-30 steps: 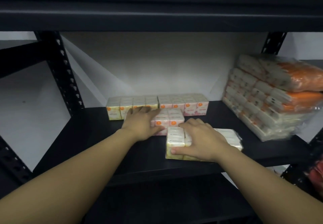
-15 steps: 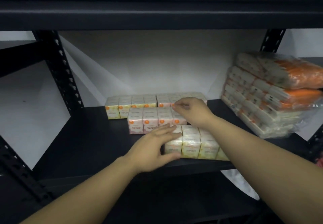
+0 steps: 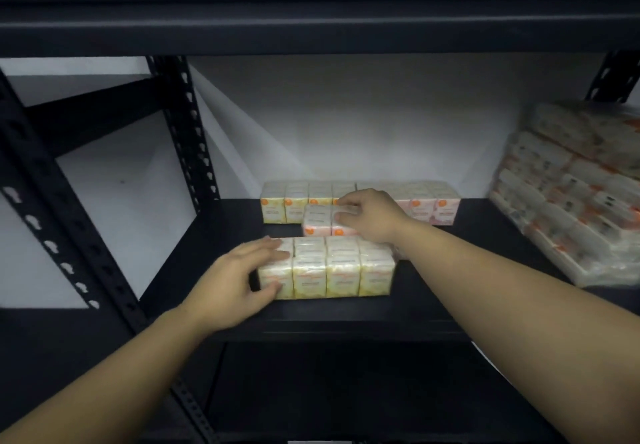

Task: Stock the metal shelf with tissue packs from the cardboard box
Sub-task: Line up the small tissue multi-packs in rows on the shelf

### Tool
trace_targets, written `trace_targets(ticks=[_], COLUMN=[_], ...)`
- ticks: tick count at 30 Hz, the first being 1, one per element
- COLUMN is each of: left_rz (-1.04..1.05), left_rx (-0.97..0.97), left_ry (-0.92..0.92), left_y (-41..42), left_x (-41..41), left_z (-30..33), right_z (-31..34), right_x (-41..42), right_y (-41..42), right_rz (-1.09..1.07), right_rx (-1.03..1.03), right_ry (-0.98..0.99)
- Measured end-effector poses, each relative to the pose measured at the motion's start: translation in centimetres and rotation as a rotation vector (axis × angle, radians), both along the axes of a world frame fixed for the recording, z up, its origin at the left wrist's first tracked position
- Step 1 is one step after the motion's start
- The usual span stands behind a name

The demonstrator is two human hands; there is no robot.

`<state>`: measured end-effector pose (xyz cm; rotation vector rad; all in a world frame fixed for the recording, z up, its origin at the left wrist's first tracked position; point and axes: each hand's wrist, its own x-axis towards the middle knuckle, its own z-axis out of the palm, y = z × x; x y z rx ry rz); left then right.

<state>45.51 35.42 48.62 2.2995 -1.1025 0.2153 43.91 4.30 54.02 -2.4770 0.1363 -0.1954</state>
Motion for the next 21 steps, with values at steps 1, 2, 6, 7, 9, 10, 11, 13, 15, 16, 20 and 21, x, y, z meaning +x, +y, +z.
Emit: trace_targets(ticks=[1, 2, 6, 7, 9, 10, 11, 13, 15, 16, 20, 21], left_rz=[0.038, 0.061, 0.011, 0.007, 0.030, 0.043, 0.045, 0.035, 0.031, 0.033, 0.043, 0.045], left_rx=[0.022, 0.043, 0.154, 0.179, 0.180, 0.168, 0.160, 0.139, 0.123, 0.126, 0.124, 0.119], left_ry=[-0.022, -0.057, -0.175, -0.195, -0.217, -0.219, -0.226, -0.247, -0.251, -0.252, -0.261, -0.262], left_y=[0.2, 0.0, -3.9, -5.0, -6.1, -6.2, -6.0, -5.4, -4.9, -4.8, -4.8, -4.8], left_x=[0.1, 0.1, -1.2, -1.4, -1.5, -1.4, -1.3, -1.0, -0.9, -0.8, -0.8, -0.8], left_z=[0.3, 0.6, 1.4, 1.1, 0.5, 0.2, 0.0, -0.4, -0.6, -0.6, -0.7, -0.7], right_z=[-0.3, -0.6, -1.5, -1.6, -1.6, -1.5, -1.4, -1.3, -1.3, -1.5, -2.3, -2.5], right_x=[0.2, 0.4, 0.5, 0.4, 0.1, -0.2, -0.5, -1.2, -2.1, -2.5, -3.6, -3.8], right_y=[0.5, 1.0, 1.6, 1.5, 0.9, 0.5, 0.0, -1.2, -2.6, -3.4, -6.4, -6.9], right_rz=[-0.007, -0.016, -0.042, -0.045, -0.040, -0.042, -0.051, -0.067, -0.074, -0.082, -0.145, -0.153], right_rx=[-0.003, -0.008, 0.016, 0.016, 0.022, 0.032, 0.045, 0.047, -0.008, -0.032, -0.104, -0.129], right_ry=[-0.005, -0.011, -0.053, -0.058, -0.053, -0.053, -0.056, -0.063, -0.080, -0.096, -0.133, -0.128])
